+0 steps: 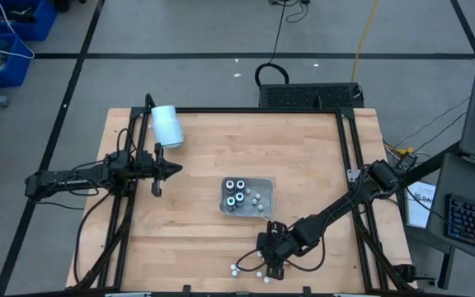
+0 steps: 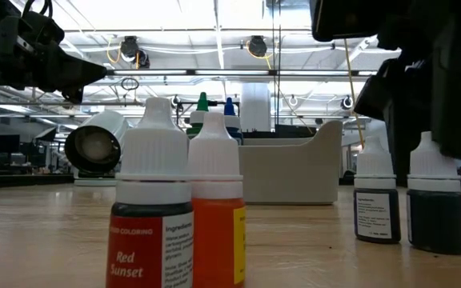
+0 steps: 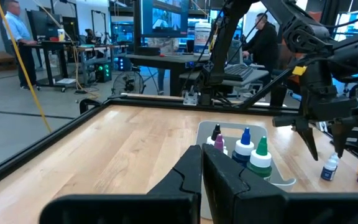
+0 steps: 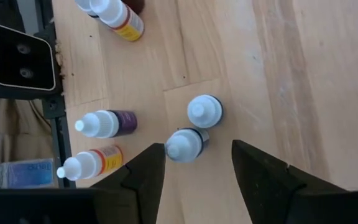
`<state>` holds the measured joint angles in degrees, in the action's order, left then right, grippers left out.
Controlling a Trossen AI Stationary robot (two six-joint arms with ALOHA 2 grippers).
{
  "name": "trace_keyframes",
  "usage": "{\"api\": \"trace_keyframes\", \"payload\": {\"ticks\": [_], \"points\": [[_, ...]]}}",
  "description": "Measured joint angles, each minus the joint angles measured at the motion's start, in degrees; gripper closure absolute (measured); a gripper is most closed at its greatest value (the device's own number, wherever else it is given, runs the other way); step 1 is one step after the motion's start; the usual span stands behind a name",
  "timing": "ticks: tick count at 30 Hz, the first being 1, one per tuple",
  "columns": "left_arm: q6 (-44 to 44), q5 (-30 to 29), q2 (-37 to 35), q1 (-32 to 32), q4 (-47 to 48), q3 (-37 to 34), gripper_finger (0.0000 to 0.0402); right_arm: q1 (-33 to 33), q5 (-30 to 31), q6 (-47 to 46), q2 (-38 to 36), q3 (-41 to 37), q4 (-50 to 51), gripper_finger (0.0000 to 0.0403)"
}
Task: Pick & Place food coloring
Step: Put the small black food coloring bottle into the bin
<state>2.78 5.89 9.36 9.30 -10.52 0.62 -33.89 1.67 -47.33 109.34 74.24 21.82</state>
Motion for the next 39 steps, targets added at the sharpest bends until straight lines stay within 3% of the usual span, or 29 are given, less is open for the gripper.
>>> {"api": "trace_keyframes", "payload": {"ticks": [19,39], "points": [[-1.0,0.0,0.0,0.0,0.0,0.0,0.038,0.0,0.2,2.2,0.0,-3.2,-7.7,0.0248],[-1.0,0.0,0.0,0.0,0.0,0.0,0.038,-0.4,0.2,2.6,0.0,-3.2,-7.2,0.025]]}}
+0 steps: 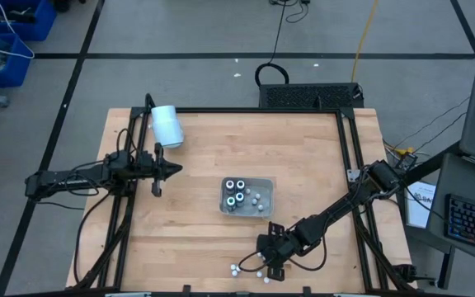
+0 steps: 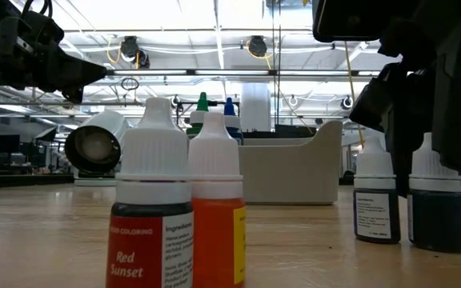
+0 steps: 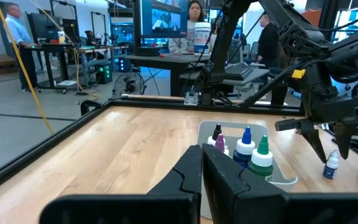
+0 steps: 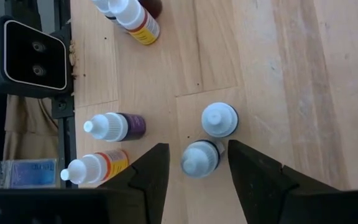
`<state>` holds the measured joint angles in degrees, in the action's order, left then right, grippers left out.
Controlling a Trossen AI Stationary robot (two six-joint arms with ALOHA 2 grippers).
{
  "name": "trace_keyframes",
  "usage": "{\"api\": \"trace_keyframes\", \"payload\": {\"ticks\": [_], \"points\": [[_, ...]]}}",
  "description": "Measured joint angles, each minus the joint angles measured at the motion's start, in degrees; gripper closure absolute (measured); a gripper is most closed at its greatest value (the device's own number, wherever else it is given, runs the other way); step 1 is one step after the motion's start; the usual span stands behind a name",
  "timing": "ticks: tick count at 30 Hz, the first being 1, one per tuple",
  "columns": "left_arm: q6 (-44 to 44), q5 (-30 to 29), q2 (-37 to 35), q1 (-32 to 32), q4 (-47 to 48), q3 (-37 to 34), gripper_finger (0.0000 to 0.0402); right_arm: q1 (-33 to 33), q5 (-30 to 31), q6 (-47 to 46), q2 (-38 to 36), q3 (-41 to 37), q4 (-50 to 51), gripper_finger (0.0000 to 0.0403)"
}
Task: Pick & Place food coloring
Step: Put the small black food coloring bottle into the bin
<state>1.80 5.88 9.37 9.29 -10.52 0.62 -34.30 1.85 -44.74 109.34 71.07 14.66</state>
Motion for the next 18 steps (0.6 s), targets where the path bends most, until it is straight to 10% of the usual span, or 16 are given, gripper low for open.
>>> {"api": "trace_keyframes", "payload": {"ticks": [18], "points": [[0.0,0.0,0.0,0.0,0.0,0.0,0.038,-0.7,0.7,1.9,0.0,0.0,0.1,0.0259]]}}
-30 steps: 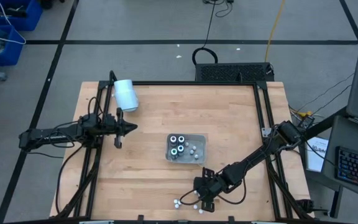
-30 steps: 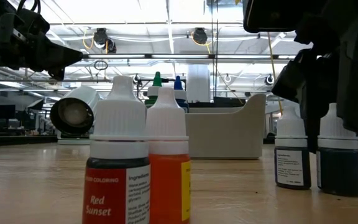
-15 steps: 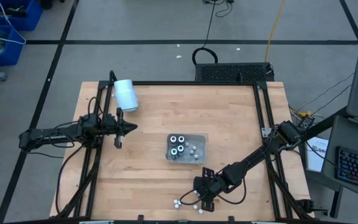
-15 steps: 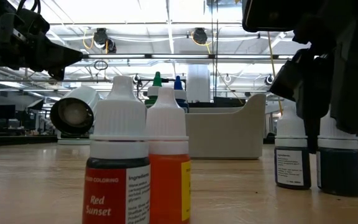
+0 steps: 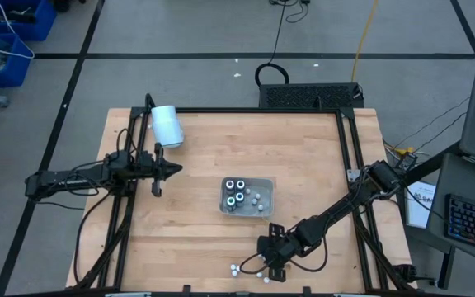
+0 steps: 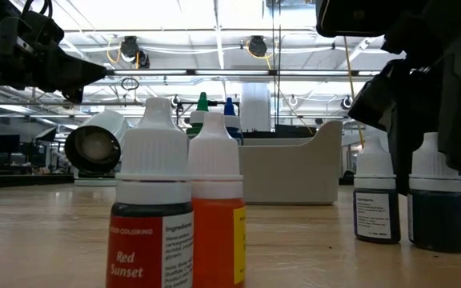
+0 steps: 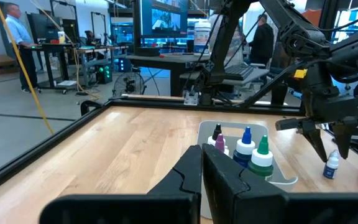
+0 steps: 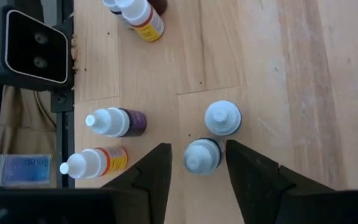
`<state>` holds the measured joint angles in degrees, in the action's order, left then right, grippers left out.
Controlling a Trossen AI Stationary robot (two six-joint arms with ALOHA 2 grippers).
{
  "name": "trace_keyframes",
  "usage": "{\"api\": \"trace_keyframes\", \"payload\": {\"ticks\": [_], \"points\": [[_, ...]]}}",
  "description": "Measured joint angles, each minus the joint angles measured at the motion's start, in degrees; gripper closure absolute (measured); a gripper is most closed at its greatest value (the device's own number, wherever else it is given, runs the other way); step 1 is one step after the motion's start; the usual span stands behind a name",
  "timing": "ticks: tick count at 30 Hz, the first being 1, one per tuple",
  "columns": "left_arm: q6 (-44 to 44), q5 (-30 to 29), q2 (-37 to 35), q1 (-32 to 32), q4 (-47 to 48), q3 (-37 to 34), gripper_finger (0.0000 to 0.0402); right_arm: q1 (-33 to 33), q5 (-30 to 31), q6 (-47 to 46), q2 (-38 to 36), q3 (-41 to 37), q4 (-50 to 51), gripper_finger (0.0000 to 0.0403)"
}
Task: Pick & Place food coloring
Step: Put the small black food coloring bottle into the bin
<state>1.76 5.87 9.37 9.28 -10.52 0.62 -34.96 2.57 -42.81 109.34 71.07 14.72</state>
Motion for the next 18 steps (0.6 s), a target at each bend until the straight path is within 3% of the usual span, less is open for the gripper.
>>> {"api": "trace_keyframes", "payload": {"ticks": [11,18], "points": [[0.0,0.0,0.0,0.0,0.0,0.0,0.038,0.0,-1.4,0.2,-0.1,0.0,0.1,0.0354],[0.0,0.0,0.0,0.0,0.0,0.0,0.038,0.0,-2.8,0.1,-0.1,0.0,0.1,0.035]]}}
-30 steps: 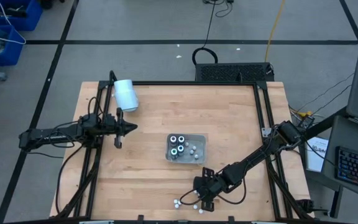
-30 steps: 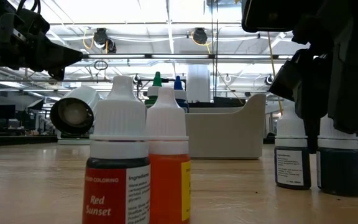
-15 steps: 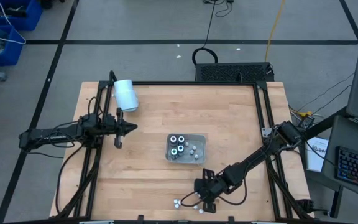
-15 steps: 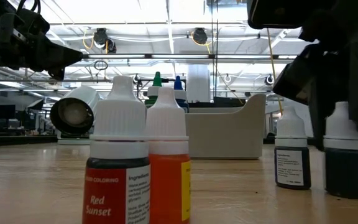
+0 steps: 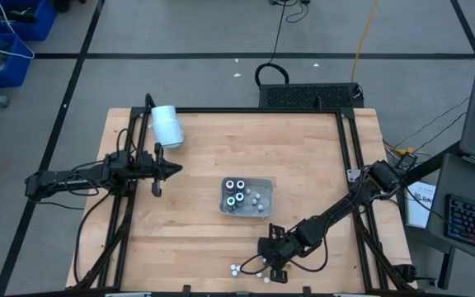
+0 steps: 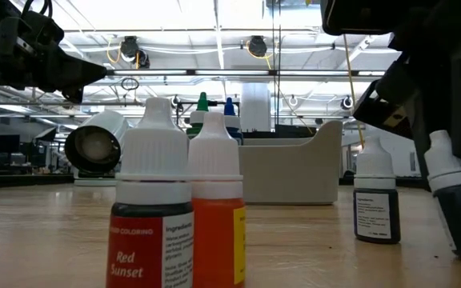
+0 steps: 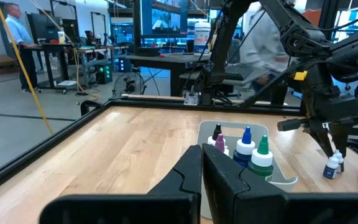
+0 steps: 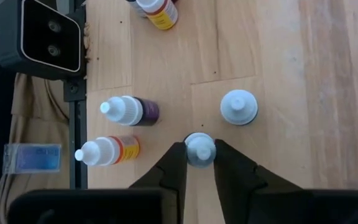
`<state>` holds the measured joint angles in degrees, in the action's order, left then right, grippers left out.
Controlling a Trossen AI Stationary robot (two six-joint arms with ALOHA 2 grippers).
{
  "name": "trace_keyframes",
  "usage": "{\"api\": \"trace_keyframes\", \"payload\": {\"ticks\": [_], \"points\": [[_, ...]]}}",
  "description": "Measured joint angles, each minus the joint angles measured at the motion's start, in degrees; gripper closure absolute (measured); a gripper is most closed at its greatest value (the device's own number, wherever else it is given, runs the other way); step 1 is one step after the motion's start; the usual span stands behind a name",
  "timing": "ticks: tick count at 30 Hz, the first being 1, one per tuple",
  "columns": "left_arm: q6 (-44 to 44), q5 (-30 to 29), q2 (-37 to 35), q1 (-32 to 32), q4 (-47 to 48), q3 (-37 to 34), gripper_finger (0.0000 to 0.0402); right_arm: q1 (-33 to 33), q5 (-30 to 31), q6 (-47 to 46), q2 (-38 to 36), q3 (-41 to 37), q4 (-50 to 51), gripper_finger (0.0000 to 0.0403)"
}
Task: Pick & Place food coloring
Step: Put the small black food coloring bottle into the bin
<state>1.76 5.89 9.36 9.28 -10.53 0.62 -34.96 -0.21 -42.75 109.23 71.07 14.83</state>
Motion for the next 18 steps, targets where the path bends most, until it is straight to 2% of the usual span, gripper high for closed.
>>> {"api": "trace_keyframes", "payload": {"ticks": [10,18], "points": [[0.0,0.0,0.0,0.0,0.0,0.0,0.038,-0.2,-1.5,1.1,-4.8,0.0,2.0,0.0351],[0.0,0.0,0.0,0.0,0.0,0.0,0.038,-0.4,1.9,3.6,-10.1,0.0,6.6,0.0352]]}}
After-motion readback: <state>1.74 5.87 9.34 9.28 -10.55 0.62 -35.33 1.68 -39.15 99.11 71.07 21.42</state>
